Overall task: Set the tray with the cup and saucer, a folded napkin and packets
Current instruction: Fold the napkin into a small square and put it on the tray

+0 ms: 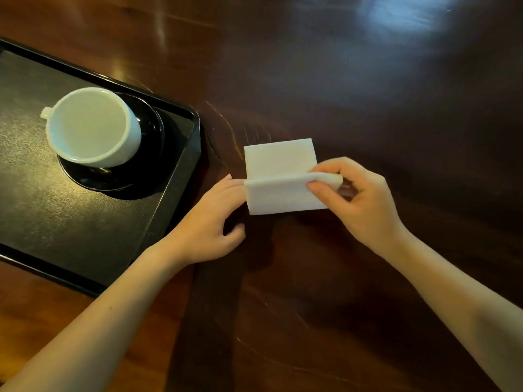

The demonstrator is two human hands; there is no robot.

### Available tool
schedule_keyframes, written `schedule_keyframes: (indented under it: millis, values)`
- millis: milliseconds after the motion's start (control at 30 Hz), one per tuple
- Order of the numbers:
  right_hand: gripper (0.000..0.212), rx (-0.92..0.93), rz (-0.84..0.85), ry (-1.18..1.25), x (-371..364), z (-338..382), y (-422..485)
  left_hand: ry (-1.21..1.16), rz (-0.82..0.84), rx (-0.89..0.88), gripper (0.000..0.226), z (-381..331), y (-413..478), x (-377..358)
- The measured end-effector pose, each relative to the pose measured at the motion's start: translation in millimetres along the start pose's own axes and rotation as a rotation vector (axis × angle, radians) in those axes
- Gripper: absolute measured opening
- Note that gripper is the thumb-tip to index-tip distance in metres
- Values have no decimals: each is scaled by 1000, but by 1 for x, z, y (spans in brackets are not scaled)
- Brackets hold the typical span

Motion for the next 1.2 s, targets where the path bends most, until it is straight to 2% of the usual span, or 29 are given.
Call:
schedule_keyframes:
  millis: [67, 133, 233, 333, 467, 600, 800, 1000, 1100, 1133, 1200]
  values:
    - [16, -97, -44, 65, -1, -7, 12, -97, -26, 30, 54, -4, 2, 4]
    - [17, -178, -78, 112, -4, -14, 23, -90, -153, 105, 43, -5, 5, 10]
    - [26, -333, -117, 148, -10, -29, 32, 1, -347, 334, 26, 0, 7, 16]
    - [42, -466, -154, 62, -14, -42, 29, -109, -397, 538, 20, 11, 9, 11]
    - [49, -486, -199, -51, -14, -43, 15, -155, -449, 648, 18, 17, 11, 12]
    - [46, -427, -253, -88, -20, -34, 10, -131, -452, 700, 23, 19, 14, 12]
    - [37, -404, -348, -140, -23, -38, 9, -59, -444, 742, 21, 19, 18, 10]
    - [39, -366, -386, -344, -33, -39, 8, 69, -486, 739, 17, 11, 18, 9]
    - [45, -305, -419, -592, -32, -31, 7, 341, -532, 562, 37, -3, 25, 13]
    - [49, -281, -385, -658, -35, -30, 9, 430, -517, 470, 43, -8, 31, 11]
    - [58, -225, -240, -748, -44, -32, 15, 509, -383, 321, 50, -7, 46, 1]
Point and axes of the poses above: each hand's wrist, its own y-axis towards the middle knuckle, its own x-axis out of the back of the hand, z = x × y, the point moved 8 cm from there along y, towards the middle knuckle, and after that the axes turned 4 degrees about -x, right-handed, at the moved point
